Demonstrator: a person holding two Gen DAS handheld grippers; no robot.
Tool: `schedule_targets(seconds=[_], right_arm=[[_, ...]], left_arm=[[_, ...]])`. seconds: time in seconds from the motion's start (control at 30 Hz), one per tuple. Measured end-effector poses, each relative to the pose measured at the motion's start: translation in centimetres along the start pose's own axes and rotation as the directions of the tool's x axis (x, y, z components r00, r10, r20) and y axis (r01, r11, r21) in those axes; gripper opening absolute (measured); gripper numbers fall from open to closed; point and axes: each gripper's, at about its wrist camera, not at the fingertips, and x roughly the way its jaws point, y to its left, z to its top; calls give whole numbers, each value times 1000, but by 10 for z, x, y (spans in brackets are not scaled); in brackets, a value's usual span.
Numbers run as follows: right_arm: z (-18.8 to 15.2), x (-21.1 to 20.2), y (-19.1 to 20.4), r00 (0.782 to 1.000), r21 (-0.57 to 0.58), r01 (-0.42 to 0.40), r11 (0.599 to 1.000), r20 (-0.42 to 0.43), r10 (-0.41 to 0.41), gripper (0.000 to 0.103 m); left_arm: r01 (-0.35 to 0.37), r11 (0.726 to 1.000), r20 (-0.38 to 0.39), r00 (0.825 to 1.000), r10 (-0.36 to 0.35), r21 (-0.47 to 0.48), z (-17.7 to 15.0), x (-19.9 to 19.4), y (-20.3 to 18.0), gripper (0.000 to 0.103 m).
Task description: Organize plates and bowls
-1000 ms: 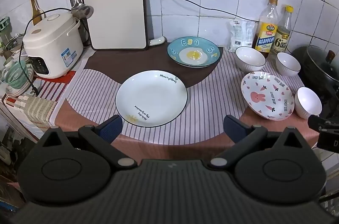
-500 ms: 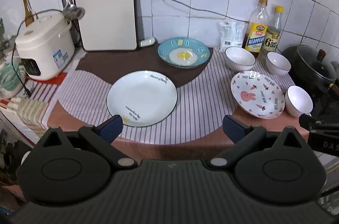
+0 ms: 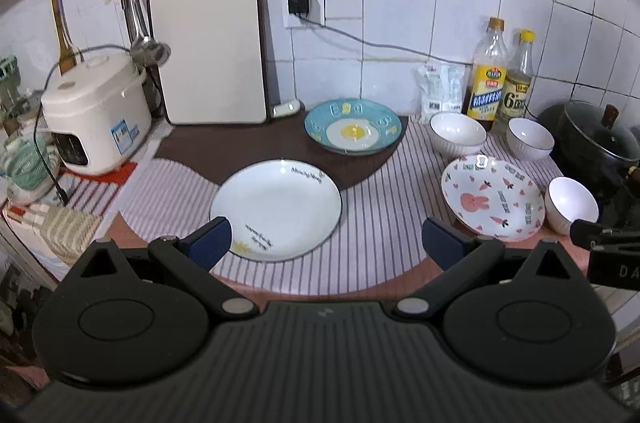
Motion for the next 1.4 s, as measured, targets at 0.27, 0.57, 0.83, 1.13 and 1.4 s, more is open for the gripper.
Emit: schedule_targets(seconds=[0.27,0.57,0.83,1.13,1.4], right_arm=[[0,3,0,1000,2,4,1000,-6,-4,102],[-1,6,-1,1000,8,8,1000,-11,-8,102],[-3,8,-2,1000,12,16,1000,-17,-16,102],[-7,13,-4,999,5,29,1000,-35,-29,102],[-8,14,-2,1000,11,14,1000,-25,-14,102]], left_arm=[[-12,1000,-7,1000,12,15,1,3,-3,103],[24,1000,-27,999,-24,-9,0,5,3,103],[24,1000,-33,999,-25,-7,-1,7,4,103],[41,999,-60,997,-41,-2,-2,10,6,103],[51,999,-66,997,-51,-10,0,14,9,101]])
